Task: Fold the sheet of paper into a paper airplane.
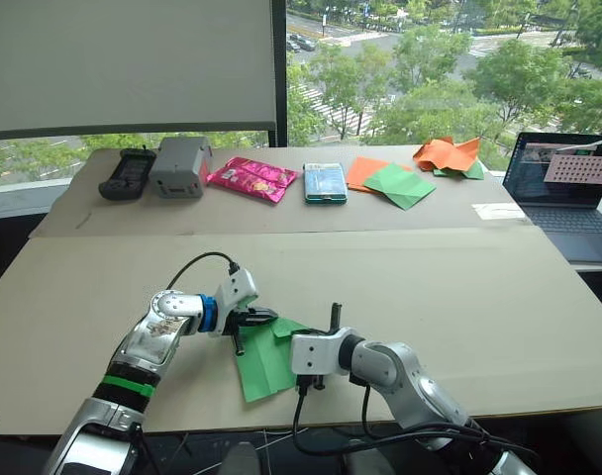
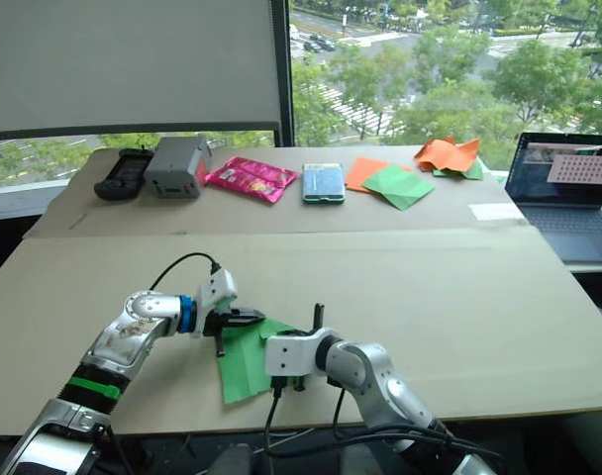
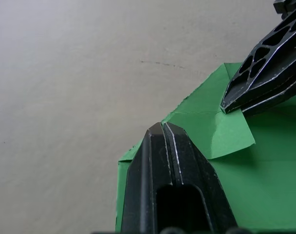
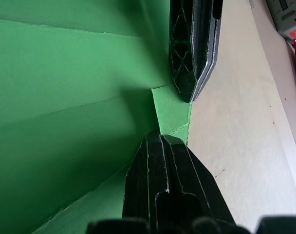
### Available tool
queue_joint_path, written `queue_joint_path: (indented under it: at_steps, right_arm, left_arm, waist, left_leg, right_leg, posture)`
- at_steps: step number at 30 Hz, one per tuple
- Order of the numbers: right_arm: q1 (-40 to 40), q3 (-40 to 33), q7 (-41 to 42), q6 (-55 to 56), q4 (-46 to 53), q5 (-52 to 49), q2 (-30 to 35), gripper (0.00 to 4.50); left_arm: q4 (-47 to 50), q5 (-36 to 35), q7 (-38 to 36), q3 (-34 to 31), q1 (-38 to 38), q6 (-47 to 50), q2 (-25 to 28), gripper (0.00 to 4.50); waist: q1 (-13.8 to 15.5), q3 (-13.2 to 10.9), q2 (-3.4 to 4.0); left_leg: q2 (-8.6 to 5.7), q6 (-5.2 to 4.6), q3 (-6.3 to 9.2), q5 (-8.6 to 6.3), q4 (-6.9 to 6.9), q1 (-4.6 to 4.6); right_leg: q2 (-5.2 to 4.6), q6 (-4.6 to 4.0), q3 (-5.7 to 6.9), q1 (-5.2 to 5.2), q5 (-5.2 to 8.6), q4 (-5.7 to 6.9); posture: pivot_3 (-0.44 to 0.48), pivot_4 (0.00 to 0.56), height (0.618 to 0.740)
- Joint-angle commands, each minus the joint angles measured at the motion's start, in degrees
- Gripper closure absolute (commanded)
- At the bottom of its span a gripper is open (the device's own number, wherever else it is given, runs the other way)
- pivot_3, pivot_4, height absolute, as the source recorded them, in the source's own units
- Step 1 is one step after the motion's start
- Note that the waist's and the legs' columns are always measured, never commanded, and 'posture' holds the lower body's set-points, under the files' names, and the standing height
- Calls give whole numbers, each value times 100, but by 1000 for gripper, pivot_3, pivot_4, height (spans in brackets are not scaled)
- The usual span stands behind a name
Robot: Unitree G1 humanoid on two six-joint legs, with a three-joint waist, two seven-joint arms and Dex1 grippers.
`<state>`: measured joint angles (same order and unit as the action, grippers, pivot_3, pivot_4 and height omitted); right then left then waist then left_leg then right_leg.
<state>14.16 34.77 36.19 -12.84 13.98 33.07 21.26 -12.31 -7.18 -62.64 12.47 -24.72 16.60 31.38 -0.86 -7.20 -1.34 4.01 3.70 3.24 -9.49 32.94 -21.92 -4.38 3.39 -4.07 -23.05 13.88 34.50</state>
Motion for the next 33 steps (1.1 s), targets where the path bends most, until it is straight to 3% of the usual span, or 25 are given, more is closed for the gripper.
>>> queue_joint_path:
  at_steps: [1, 15, 23, 28, 33]
  right_arm:
    - [-109, -17, 68, -117, 32, 70, 17, 4454]
    - [-153, -66, 156, -171, 171, 133, 30, 4454]
    - [-267, -721, 561, -447, 745, -946, -121, 1872]
    - [34, -1277, 1125, -1238, 1250, -2095, -308, 1872]
    - [644, -1265, 746, -1913, 652, -2211, -761, 3448]
  left_arm:
    - [-144, 214, 57, 98, -80, -187, 71, 4500]
    - [-464, 505, 89, 361, -88, -379, 45, 4500]
    - [-591, 560, 115, 423, -92, -497, 44, 4500]
    - [-664, 589, 125, 459, -132, -565, 15, 4500]
    - [-658, 590, 109, 468, -114, -595, 24, 4500]
  waist:
    - [2, 1, 1]
    - [18, 43, 6]
    - [14, 56, 7]
    - [6, 56, 8]
    - [0, 58, 11]
  left_leg:
    - [0, 1, 0, 0, 0, 0]
    - [-1, 1, -2, 0, 2, 2]
    - [0, 1, -1, 0, 2, 3]
    - [0, 1, -1, 0, 2, 0]
    - [0, 2, 0, -1, 2, 4]
  right_leg:
    - [0, 0, 0, 1, 0, 0]
    - [-1, 0, 0, 6, 0, 0]
    - [-1, 0, 0, 8, 0, 0]
    - [-1, 0, 0, 8, 0, 1]
    - [0, 0, 0, 2, 0, 12]
  posture:
    - [0, 150, 718]
    - [0, 150, 718]
    - [0, 150, 718]
    - [0, 150, 718]
    - [0, 150, 718]
